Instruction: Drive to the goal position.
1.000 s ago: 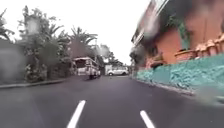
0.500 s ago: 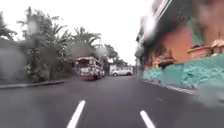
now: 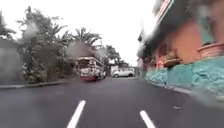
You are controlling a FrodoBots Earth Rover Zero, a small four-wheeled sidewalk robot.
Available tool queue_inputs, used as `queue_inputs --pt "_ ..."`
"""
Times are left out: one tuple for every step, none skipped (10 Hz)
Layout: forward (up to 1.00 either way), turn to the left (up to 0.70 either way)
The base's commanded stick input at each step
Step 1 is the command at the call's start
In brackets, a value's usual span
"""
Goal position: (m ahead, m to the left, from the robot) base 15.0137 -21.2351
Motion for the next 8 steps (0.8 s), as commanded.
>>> queue_inputs --pt "1.0 0.11" --pt "1.0 0.17" --pt "1.0 0.0" --pt "1.0 0.0" --pt "1.0 0.07" --pt "1.0 0.03" --pt "1.0 0.0" --pt "1.0 0.0"
